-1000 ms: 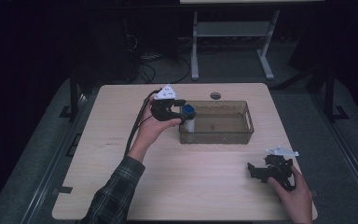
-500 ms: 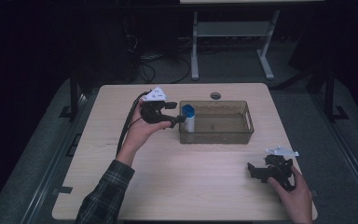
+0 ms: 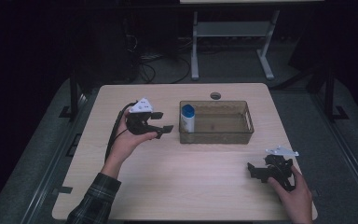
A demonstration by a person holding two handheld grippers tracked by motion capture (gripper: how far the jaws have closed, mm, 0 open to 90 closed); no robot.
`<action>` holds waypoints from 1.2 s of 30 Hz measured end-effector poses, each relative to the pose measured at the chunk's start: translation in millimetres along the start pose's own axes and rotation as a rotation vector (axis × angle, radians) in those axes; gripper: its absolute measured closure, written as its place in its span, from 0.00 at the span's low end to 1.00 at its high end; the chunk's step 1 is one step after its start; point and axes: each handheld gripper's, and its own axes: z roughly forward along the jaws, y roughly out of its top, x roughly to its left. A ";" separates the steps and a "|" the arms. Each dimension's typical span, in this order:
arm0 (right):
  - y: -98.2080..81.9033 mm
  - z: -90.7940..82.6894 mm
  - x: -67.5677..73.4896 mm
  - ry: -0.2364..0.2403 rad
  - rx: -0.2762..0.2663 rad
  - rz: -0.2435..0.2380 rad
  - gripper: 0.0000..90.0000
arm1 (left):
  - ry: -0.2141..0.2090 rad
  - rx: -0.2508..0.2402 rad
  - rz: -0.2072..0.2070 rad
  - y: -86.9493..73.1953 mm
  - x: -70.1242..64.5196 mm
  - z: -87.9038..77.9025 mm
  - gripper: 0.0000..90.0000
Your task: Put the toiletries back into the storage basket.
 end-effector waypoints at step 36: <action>0.0 0.0 0.0 0.000 0.000 -0.001 0.00 | 0.123 0.129 -0.097 -117.9 -15.7 -62.9 0.32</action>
